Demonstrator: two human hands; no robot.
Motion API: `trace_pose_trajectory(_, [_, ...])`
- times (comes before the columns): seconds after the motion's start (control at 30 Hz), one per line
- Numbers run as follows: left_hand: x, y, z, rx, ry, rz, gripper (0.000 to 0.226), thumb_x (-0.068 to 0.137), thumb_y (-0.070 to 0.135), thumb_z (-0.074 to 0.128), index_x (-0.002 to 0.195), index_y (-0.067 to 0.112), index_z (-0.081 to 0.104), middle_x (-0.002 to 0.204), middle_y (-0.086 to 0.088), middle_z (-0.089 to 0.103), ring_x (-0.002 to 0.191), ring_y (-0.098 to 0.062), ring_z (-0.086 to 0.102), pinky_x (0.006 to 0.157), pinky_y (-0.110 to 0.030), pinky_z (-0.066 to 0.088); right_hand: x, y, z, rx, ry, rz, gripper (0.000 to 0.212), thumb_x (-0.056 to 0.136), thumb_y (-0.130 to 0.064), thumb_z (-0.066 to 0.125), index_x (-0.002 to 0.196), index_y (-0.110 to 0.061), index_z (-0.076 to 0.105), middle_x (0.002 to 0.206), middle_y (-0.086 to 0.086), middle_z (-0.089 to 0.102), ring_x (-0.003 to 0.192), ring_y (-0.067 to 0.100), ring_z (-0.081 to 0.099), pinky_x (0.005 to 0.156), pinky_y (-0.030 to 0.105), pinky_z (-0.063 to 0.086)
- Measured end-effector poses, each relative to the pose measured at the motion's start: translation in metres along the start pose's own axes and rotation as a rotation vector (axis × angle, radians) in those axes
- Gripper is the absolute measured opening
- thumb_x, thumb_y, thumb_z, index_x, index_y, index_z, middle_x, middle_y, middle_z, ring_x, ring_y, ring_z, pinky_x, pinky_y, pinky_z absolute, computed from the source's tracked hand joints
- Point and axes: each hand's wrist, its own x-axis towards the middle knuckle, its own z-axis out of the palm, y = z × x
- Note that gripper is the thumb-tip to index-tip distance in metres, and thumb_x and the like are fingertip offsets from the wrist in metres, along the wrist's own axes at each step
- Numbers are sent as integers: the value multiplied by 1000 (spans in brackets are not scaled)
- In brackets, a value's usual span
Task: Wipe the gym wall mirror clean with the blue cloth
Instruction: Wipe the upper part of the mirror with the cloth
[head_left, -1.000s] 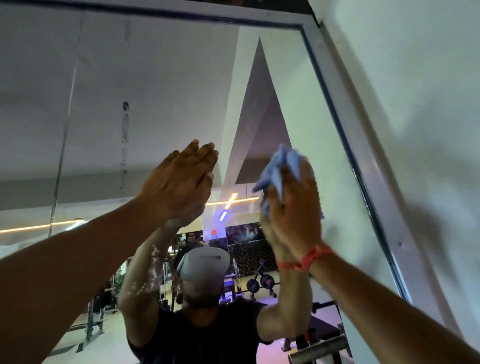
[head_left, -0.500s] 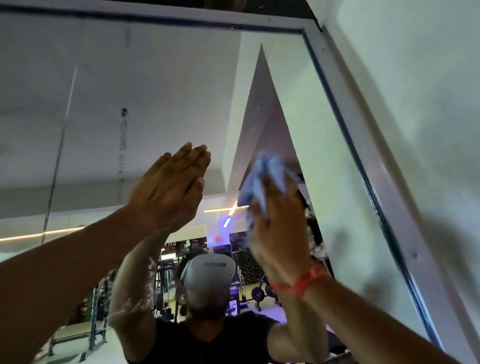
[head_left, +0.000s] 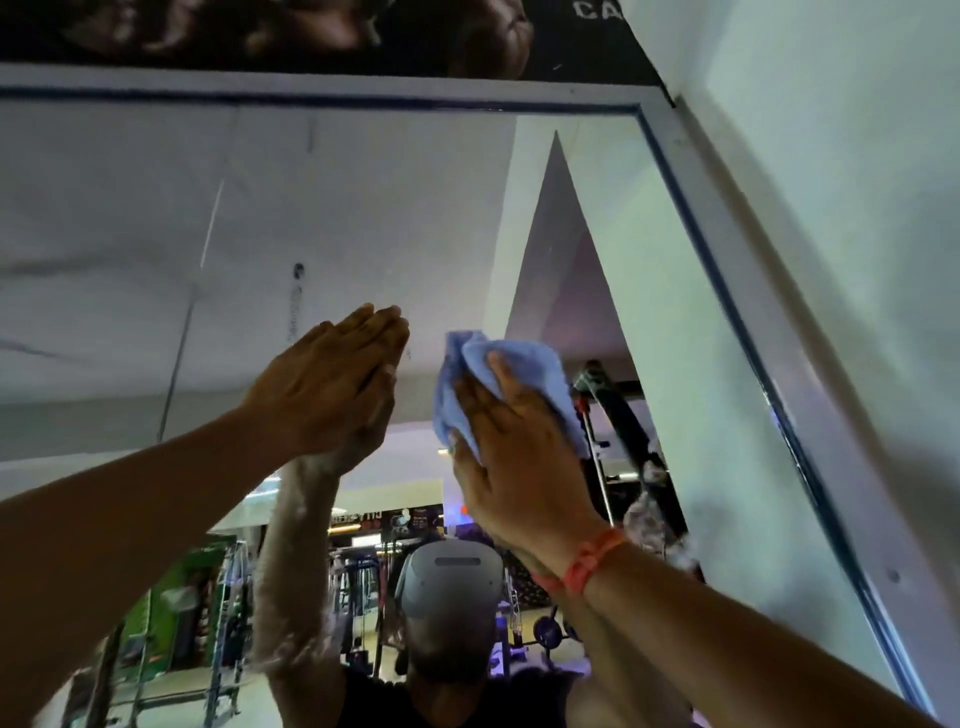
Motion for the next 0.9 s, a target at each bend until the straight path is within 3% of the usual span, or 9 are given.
trace_pose_trajectory(0.1, [7,-11,-10,70,-23,31,70,99,46,15,158,13,34,165,-3,26,153,-25,28,118,-47,32,15,7,-2,58,-159,-165,60,107,-41,29,159,-13,34,166,6,31,157,23,19,124,46,22])
trace_pose_trajectory(0.2, [13,-19,-21,67,-39,7,81,92,51,9,157,8,35,166,-8,28,154,-26,27,121,-46,28,-17,37,-28,-12,-239,-389,62,105,-33,44,163,-21,24,166,-5,31,157,15,18,124,39,25])
trace_pose_trajectory(0.33, [15,-21,-28,67,-90,-8,95,82,57,-3,161,13,25,169,0,16,157,-16,14,122,-27,4,-12,96,-59,-59,-15,-67,62,99,-32,58,157,-26,38,156,3,44,141,19,41,107,28,34])
trace_pose_trajectory(0.37, [17,-21,-29,76,-86,-16,94,83,57,-3,161,13,24,169,0,15,157,-15,13,120,-24,2,13,104,-59,-87,31,7,52,102,-36,50,153,-28,45,153,3,46,137,24,46,95,50,49])
trace_pose_trajectory(0.4, [20,-22,-30,87,-79,-30,90,86,57,-1,161,13,23,170,0,15,157,-15,12,119,-24,1,42,108,-55,-114,41,44,47,103,-40,40,148,-28,49,153,4,45,135,30,48,110,47,45])
trace_pose_trajectory(0.47, [28,-25,-30,101,-53,-79,70,102,48,13,162,12,20,170,-1,14,157,-15,11,120,-24,0,99,96,-39,-133,3,102,57,97,-45,21,140,-26,52,153,5,43,133,35,45,109,51,40])
trace_pose_trajectory(0.6, [40,-29,-29,92,-33,-150,55,111,27,33,161,11,21,171,-4,13,158,-17,11,123,-27,1,113,44,-4,-96,-5,-101,61,94,-39,26,141,-12,55,148,10,51,135,35,46,110,47,34])
trace_pose_trajectory(0.73, [38,-48,-37,128,-31,-189,54,111,28,31,161,11,22,171,-4,12,158,-18,11,128,-37,13,44,59,-22,36,-193,-407,58,103,-36,42,159,-25,33,163,-9,35,147,19,36,120,35,26])
trace_pose_trajectory(0.9, [30,-81,-47,127,-33,-242,56,112,32,25,163,13,11,171,1,4,158,-13,3,124,-25,-1,114,83,-24,-55,44,-115,44,96,-32,50,137,-17,55,140,6,56,126,33,52,102,46,45])
